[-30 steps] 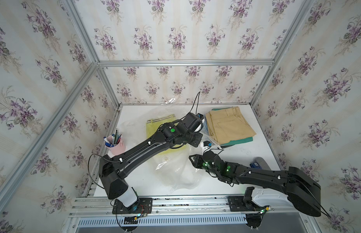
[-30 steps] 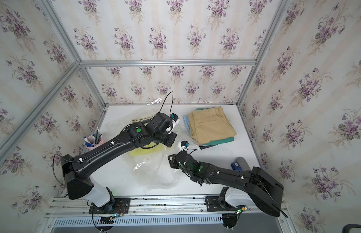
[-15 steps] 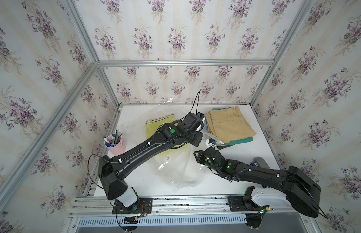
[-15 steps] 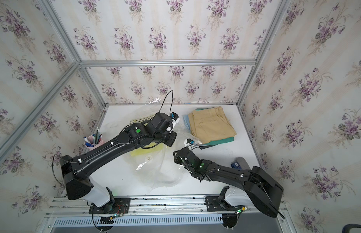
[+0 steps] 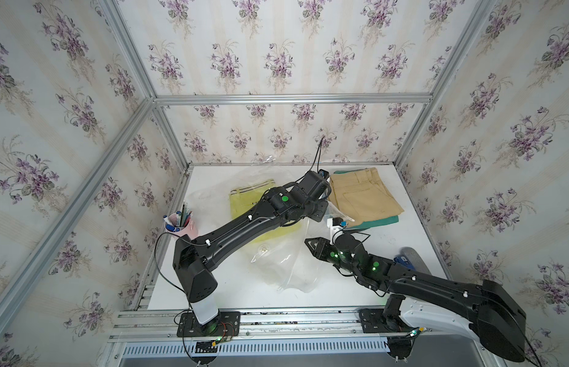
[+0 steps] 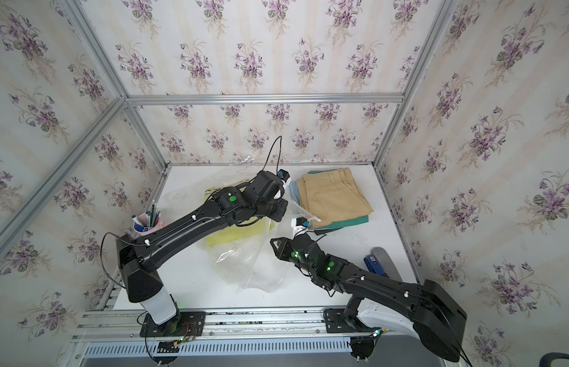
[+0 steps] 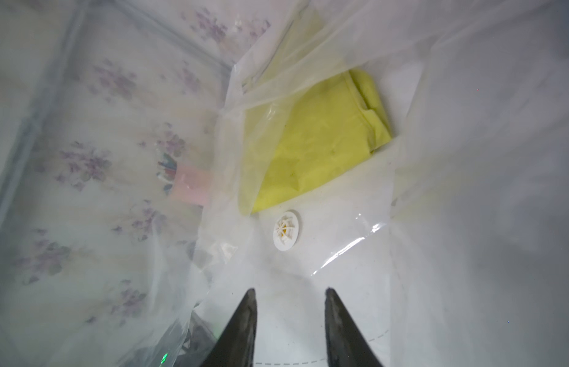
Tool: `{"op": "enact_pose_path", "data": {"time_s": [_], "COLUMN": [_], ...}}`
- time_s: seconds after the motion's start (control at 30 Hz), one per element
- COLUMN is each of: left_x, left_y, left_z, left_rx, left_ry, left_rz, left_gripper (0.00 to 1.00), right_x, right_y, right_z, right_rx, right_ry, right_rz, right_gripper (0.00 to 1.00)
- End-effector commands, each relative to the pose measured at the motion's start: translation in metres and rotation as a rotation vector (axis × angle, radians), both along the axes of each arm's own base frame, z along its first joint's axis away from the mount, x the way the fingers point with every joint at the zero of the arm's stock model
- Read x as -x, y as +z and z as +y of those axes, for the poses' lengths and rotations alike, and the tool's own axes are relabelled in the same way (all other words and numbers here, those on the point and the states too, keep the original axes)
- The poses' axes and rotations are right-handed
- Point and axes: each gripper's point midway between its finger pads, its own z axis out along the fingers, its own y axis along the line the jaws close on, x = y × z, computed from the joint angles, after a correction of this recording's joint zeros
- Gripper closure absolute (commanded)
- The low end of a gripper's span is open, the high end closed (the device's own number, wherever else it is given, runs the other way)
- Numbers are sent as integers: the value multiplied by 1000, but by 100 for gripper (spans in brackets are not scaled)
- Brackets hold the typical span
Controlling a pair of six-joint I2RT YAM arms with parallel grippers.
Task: Take the trousers out of the vacuum bag
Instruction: Take out the trousers from the vacuum bag.
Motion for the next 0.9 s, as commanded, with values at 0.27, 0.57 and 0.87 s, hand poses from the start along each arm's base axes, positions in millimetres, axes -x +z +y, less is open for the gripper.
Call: {"op": "enact_pose_path", "data": {"time_s": [0.27,0.57,0.87], "left_x": [-7,-3,0], "left_y": [18,14,18], "left_z": [4,4,5], "left_rx": [-4,-15,-9], "left_ry": [-11,-40,-53], "left_rz": [-57,-48,-53], "left_gripper": [87,87,87], "right_x": [1,-40,-70], "right_y": [-5,-41,-79], "right_z": [57,62,39], "right_rx": [-91,-6,30], "right_ry": [127,-69,-208], "right_rz": [32,105,171], "right_gripper": [66,59,50]}}
